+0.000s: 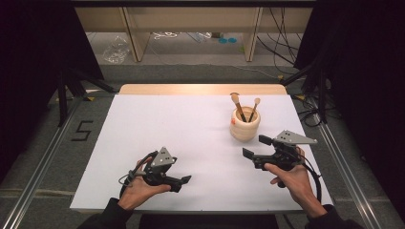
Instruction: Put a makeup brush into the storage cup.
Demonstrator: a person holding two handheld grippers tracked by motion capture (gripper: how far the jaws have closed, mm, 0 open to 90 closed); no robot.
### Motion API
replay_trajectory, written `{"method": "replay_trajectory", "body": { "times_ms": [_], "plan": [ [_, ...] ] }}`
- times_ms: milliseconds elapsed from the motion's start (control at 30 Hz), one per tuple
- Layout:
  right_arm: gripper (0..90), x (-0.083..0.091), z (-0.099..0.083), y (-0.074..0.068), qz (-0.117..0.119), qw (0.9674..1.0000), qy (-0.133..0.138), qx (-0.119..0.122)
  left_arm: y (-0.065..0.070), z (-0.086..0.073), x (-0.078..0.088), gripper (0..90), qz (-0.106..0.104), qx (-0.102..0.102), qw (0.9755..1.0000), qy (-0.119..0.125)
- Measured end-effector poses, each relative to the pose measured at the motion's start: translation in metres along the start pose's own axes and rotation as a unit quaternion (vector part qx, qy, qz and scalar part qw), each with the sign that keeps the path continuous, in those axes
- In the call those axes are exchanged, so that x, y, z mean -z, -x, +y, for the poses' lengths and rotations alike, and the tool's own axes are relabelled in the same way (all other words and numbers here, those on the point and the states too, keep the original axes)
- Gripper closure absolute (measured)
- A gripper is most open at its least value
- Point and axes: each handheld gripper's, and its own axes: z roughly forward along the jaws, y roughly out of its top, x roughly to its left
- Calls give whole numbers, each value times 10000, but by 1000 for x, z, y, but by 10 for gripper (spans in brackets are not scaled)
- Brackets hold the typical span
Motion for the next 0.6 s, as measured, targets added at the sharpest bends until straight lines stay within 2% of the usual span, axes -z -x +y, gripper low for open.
{"method": "replay_trajectory", "body": {
  "times_ms": [33,67,100,167,233,300,600],
  "plan": [
    [161,1,-1,-2,-10,9999,-108,-44,0,0,0,188,16,-9,10000,0],
    [161,0,-3,-3,68,9999,-59,-75,0,0,0,188,18,-15,10000,6],
    [161,0,-4,-4,18,10000,-81,42,0,0,-1,188,23,2,10000,40],
    [162,-1,-7,-7,126,9999,-83,-1,0,-1,-1,188,18,9,10000,41],
    [164,-1,-11,-9,177,9997,-149,70,0,-1,-1,188,26,2,10000,36],
    [164,0,-14,-9,117,9997,-196,101,0,-1,-1,187,28,-1,10000,41],
    [164,2,-23,-13,178,9996,-215,65,0,-1,0,188,62,32,10000,21]
  ]
}}
